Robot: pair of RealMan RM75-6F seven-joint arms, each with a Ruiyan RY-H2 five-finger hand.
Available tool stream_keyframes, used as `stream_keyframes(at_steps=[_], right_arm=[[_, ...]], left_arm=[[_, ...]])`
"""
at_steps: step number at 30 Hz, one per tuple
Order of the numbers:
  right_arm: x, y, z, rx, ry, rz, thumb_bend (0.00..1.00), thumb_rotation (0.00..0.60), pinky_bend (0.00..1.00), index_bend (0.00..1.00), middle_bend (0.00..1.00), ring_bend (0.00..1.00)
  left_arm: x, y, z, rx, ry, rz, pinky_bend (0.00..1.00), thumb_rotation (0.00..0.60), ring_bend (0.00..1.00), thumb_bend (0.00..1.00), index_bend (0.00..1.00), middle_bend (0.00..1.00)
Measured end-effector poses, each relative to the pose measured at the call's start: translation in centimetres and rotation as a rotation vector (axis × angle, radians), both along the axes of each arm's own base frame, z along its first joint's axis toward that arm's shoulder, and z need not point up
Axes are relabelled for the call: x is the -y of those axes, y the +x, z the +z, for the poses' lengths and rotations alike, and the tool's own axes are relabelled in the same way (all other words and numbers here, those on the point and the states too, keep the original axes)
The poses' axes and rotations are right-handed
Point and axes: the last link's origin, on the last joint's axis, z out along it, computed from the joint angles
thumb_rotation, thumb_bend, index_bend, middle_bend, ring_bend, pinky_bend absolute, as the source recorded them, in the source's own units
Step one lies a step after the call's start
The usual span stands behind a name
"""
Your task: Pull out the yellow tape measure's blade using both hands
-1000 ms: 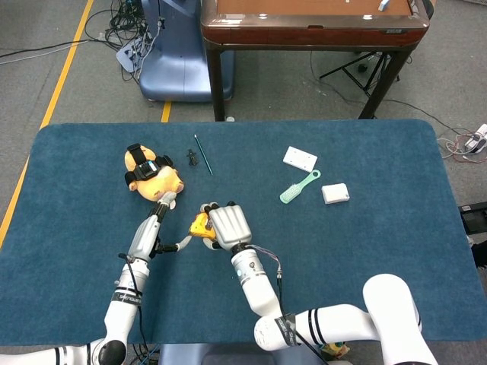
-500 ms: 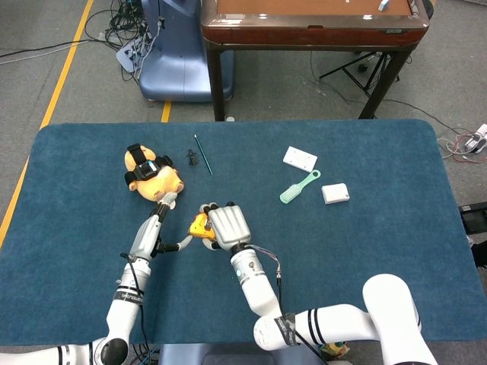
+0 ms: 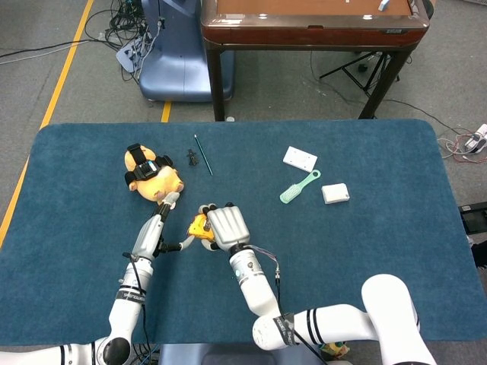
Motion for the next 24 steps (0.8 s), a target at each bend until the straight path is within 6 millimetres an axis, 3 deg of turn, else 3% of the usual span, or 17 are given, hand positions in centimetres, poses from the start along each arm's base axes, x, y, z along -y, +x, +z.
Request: stream_keyframes(at_steps=[24], right_arm=[[0.1, -1.1, 0.3, -0.005, 0.005, 0.0, 0.67, 0.6, 0.29, 0.66, 0.66, 0.59]], left_arm=[[-0.3, -0.7, 0.4, -0.031, 0.019, 0.023, 0.0, 0.6, 0.0, 0.21, 0.0, 0.0]])
